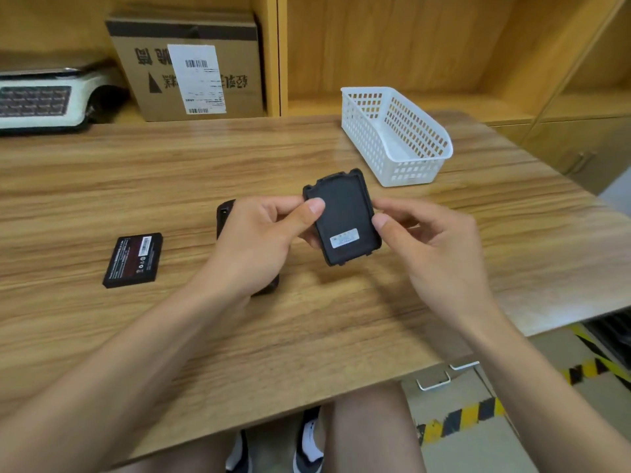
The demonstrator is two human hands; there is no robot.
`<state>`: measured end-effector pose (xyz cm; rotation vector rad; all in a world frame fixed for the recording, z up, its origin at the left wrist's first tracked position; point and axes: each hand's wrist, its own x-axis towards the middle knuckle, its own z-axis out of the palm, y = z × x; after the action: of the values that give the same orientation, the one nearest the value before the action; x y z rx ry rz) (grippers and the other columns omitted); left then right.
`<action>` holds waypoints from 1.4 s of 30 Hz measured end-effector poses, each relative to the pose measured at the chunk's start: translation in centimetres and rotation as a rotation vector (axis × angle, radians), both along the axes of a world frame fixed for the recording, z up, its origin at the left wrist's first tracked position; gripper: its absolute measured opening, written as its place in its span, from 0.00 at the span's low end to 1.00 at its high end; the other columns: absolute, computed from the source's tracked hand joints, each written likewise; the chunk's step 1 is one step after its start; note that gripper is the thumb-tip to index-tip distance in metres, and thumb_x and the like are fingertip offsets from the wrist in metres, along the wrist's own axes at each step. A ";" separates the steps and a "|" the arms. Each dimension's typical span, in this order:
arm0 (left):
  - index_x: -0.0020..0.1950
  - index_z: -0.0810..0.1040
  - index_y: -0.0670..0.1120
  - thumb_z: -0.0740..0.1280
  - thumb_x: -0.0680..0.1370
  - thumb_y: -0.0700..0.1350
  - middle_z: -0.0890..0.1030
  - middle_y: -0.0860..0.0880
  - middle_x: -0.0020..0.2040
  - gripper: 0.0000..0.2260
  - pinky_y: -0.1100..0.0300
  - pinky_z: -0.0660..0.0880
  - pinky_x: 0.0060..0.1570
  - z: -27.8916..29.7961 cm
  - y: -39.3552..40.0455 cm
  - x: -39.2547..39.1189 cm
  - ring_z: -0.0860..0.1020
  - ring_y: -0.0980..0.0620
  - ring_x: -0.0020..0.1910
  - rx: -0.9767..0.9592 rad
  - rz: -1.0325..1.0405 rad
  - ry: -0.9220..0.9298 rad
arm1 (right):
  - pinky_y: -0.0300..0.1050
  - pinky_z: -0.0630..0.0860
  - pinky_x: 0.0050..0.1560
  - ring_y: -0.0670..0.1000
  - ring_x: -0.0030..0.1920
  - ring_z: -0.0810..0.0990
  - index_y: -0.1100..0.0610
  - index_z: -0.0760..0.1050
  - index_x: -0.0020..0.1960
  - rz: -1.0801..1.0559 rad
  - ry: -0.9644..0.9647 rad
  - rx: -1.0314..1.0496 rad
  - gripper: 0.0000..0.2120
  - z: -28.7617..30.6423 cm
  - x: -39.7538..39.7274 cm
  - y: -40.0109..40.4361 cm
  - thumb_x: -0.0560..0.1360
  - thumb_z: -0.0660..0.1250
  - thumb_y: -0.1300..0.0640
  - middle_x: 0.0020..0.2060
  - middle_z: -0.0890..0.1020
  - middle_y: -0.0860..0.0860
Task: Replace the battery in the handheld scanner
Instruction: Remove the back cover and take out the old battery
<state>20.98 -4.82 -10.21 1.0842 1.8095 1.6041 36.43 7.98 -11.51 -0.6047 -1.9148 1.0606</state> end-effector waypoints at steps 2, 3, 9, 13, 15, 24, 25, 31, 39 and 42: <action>0.45 0.86 0.44 0.64 0.82 0.47 0.87 0.47 0.38 0.13 0.76 0.69 0.36 -0.1 0.4 0.0 0.80 0.60 0.35 -0.023 -0.009 -0.001 | 0.41 0.76 0.42 0.46 0.37 0.80 0.43 0.84 0.47 0.009 -0.012 0.000 0.11 -0.2 0.2 0.1 0.75 0.72 0.60 0.38 0.86 0.45; 0.45 0.87 0.44 0.65 0.82 0.47 0.86 0.48 0.36 0.13 0.75 0.68 0.35 -0.2 0.7 0.1 0.79 0.60 0.33 -0.029 -0.007 0.010 | 0.37 0.74 0.41 0.42 0.36 0.78 0.43 0.83 0.46 0.014 -0.017 0.004 0.11 -0.3 0.4 0.2 0.75 0.72 0.60 0.37 0.86 0.42; 0.37 0.85 0.49 0.66 0.80 0.53 0.81 0.49 0.28 0.15 0.59 0.67 0.31 -0.7 1.6 -0.2 0.67 0.59 0.24 -0.162 0.110 0.401 | 0.27 0.70 0.39 0.36 0.33 0.78 0.42 0.84 0.44 0.002 -0.093 0.009 0.13 -1.2 0.6 0.5 0.75 0.72 0.62 0.34 0.84 0.32; 0.28 0.72 0.45 0.62 0.81 0.55 0.70 0.50 0.23 0.23 0.52 0.66 0.35 -0.4 2.1 -0.4 0.72 0.45 0.31 -0.363 0.134 0.758 | 0.32 0.75 0.43 0.38 0.38 0.82 0.48 0.86 0.46 -0.040 -0.183 -0.049 0.06 -1.6 0.4 1.4 0.74 0.72 0.59 0.38 0.87 0.39; 0.28 0.66 0.47 0.59 0.82 0.54 0.68 0.51 0.26 0.24 0.52 0.62 0.39 -0.3 2.5 -0.5 0.72 0.41 0.35 -0.423 0.124 0.922 | 0.33 0.75 0.44 0.37 0.40 0.83 0.47 0.86 0.45 -0.051 -0.211 -0.071 0.07 -1.9 0.3 1.7 0.74 0.72 0.59 0.38 0.87 0.37; 0.37 0.75 0.48 0.52 0.83 0.55 0.81 0.46 0.40 0.21 0.49 0.62 0.49 -2.3 4.2 -1.0 0.77 0.42 0.47 -0.562 0.043 1.200 | 0.28 0.70 0.38 0.34 0.35 0.80 0.51 0.87 0.45 -0.016 -0.369 -0.027 0.07 -3.0 0.4 2.3 0.76 0.70 0.59 0.31 0.83 0.33; 0.37 0.74 0.48 0.52 0.83 0.56 0.81 0.46 0.40 0.21 0.49 0.62 0.49 -2.5 4.3 -1.1 0.77 0.43 0.46 -0.573 0.038 1.199 | 0.27 0.71 0.38 0.34 0.37 0.81 0.51 0.87 0.45 -0.017 -0.387 -0.005 0.07 -3.0 0.4 2.3 0.76 0.70 0.59 0.31 0.82 0.32; 0.37 0.75 0.48 0.52 0.83 0.55 0.80 0.47 0.39 0.22 0.49 0.60 0.48 -3.2 4.8 -1.5 0.76 0.43 0.45 -0.574 0.028 1.237 | 0.41 0.76 0.50 0.40 0.46 0.83 0.50 0.87 0.46 -0.059 -0.445 0.089 0.06 -3.3 0.2 2.1 0.76 0.70 0.56 0.39 0.85 0.37; 0.41 0.76 0.48 0.53 0.83 0.55 0.82 0.47 0.44 0.19 0.48 0.62 0.51 -3.2 4.8 -1.4 0.75 0.44 0.50 -0.574 0.036 1.279 | 0.61 0.75 0.52 0.49 0.42 0.79 0.44 0.85 0.44 -0.150 -0.497 0.213 0.08 -3.8 -0.1 2.0 0.72 0.68 0.46 0.37 0.82 0.44; 0.40 0.74 0.49 0.54 0.83 0.55 0.81 0.49 0.44 0.17 0.49 0.62 0.51 -3.3 4.7 -1.5 0.75 0.44 0.51 -0.558 0.042 1.264 | 0.61 0.75 0.50 0.51 0.40 0.77 0.44 0.85 0.44 -0.167 -0.508 0.251 0.07 -3.8 0.0 1.9 0.72 0.69 0.47 0.34 0.78 0.45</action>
<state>19.49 -0.11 -13.51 1.9330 2.7392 0.1867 36.41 9.89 -15.34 -0.9337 -2.3354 0.5784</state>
